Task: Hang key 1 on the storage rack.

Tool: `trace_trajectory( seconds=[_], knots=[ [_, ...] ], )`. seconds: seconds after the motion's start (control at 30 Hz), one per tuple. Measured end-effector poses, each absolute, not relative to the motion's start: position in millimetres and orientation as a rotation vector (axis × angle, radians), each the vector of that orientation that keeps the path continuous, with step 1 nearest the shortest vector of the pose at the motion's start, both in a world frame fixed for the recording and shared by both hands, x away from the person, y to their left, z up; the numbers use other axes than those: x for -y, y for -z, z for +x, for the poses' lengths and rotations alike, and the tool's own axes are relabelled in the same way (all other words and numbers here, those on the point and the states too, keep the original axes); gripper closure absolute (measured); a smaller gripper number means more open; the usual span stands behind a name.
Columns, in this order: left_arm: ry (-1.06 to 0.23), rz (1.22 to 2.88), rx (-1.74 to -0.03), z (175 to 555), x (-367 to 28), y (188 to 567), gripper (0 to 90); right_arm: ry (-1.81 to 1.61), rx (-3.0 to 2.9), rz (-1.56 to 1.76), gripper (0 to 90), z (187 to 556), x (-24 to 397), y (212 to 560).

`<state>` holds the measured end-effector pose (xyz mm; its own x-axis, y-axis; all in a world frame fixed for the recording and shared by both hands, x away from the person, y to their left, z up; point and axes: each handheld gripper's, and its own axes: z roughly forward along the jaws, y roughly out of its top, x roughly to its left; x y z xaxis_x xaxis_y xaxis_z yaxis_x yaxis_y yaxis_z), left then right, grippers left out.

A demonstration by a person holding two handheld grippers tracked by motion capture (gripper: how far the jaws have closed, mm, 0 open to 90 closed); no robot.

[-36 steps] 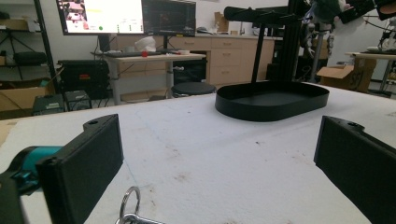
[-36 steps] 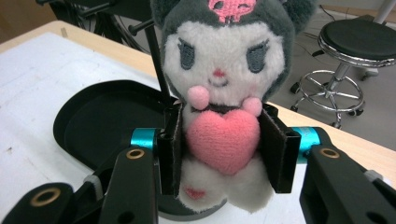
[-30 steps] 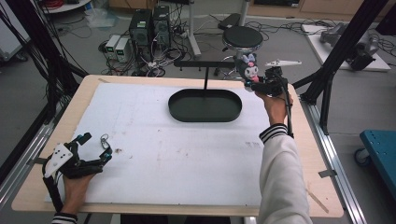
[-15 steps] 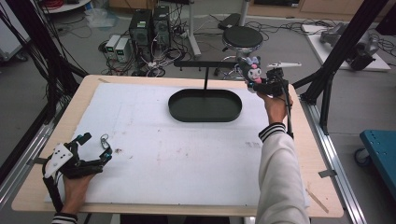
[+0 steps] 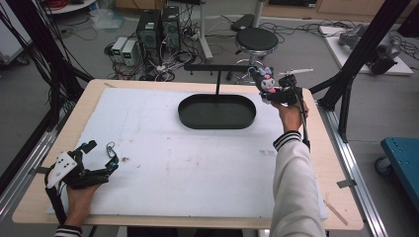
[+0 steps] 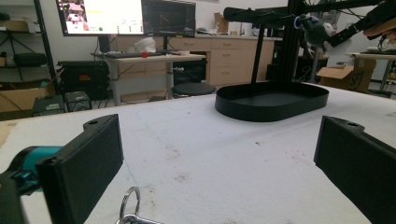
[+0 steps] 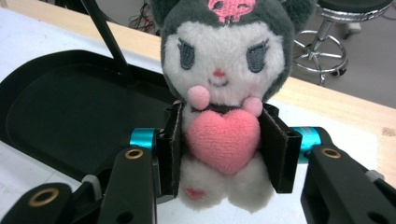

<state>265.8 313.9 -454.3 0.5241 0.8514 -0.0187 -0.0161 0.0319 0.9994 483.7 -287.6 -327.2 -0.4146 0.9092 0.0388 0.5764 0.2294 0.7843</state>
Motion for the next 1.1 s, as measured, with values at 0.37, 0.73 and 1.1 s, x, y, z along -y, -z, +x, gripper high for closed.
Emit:
trace_trajectory(
  seconds=[0.37, 0.73, 1.1],
  knots=[
    [-0.789, 1.385, -0.791, 265.8, -313.9, 454.3, 1.7, -0.927, -2.191, 1.326, 55.5, 489.8, 274.7, 338.0],
    [-0.791, 1.386, -0.789, 265.6, -313.9, 454.3, 1.7, -0.9, -2.191, 1.33, 9.5, 487.7, 275.1, 338.0],
    [-0.79, 1.385, -0.789, 265.8, -313.7, 454.2, 1.7, -1.068, -2.151, 1.262, 0.7, 462.6, 277.7, 311.4]
  ],
)
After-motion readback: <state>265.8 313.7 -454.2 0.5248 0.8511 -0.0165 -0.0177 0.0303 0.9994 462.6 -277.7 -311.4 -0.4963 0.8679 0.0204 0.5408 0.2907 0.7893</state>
